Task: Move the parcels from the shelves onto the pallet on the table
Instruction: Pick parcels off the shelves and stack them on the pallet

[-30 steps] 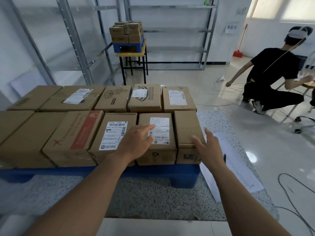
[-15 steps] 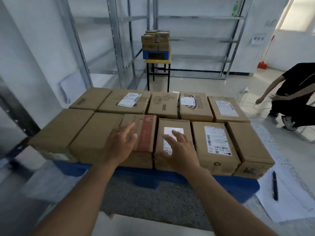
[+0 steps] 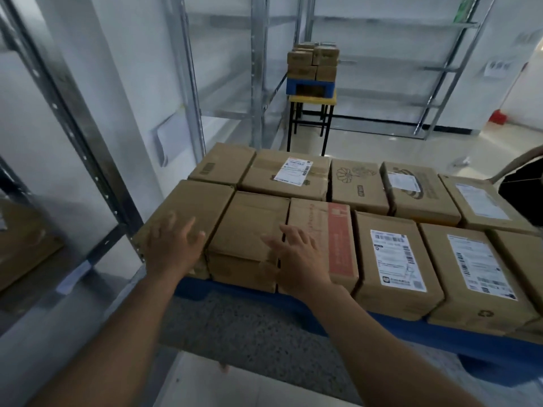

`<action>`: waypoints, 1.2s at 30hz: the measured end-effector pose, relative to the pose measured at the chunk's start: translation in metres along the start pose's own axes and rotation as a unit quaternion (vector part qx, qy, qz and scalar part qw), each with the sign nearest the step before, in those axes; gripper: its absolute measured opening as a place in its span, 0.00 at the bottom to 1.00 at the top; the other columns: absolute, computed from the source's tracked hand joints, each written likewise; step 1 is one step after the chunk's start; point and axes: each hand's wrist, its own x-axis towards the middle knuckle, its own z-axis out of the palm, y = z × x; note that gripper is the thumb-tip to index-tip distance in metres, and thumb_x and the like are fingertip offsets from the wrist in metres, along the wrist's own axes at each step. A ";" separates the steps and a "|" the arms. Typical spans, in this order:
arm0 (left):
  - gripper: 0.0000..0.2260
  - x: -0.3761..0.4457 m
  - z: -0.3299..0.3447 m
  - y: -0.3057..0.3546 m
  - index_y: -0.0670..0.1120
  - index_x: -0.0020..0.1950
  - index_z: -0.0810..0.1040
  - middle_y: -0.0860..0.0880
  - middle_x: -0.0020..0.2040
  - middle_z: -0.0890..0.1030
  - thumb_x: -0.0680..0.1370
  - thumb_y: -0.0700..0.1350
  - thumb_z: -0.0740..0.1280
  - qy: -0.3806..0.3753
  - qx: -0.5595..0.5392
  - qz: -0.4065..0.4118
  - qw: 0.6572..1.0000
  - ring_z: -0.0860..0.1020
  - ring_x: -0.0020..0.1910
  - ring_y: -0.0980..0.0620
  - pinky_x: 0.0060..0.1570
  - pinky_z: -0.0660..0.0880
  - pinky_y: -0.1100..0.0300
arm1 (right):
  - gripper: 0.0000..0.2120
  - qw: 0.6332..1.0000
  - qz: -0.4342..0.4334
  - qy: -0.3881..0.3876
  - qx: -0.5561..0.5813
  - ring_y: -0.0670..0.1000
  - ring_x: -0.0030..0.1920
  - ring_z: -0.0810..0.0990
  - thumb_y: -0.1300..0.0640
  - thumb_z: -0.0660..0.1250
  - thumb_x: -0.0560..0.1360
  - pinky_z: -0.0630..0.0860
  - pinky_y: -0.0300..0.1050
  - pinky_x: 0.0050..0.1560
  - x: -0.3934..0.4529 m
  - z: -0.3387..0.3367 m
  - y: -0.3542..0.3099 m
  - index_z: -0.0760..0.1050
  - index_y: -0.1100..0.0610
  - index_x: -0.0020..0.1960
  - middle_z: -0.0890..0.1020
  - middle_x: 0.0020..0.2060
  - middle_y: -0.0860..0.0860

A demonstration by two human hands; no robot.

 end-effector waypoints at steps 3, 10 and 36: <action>0.21 0.000 0.007 -0.009 0.58 0.73 0.64 0.49 0.77 0.57 0.80 0.58 0.54 -0.019 0.042 0.034 0.998 0.54 0.74 0.45 0.70 0.52 0.47 | 0.22 1.000 0.010 -0.010 0.004 0.55 0.75 0.52 0.47 0.58 0.79 0.48 0.54 0.74 0.010 0.010 -0.007 0.62 0.43 0.72 0.57 0.75 0.52; 0.20 0.000 0.008 -0.013 0.59 0.73 0.63 0.51 0.77 0.57 0.80 0.59 0.52 -0.006 0.056 0.049 0.997 0.54 0.74 0.47 0.68 0.53 0.48 | 0.19 1.000 0.029 -0.010 0.001 0.53 0.72 0.56 0.46 0.56 0.80 0.51 0.52 0.74 0.015 0.025 -0.004 0.66 0.43 0.70 0.62 0.71 0.49; 0.22 -0.211 -0.030 -0.049 0.41 0.61 0.77 0.43 0.59 0.80 0.76 0.54 0.59 0.299 -0.062 -0.117 0.945 0.72 0.57 0.49 0.58 0.62 0.62 | 0.18 0.924 -0.310 0.094 0.203 0.60 0.51 0.80 0.51 0.57 0.73 0.77 0.55 0.48 -0.025 0.054 -0.127 0.80 0.59 0.53 0.80 0.51 0.57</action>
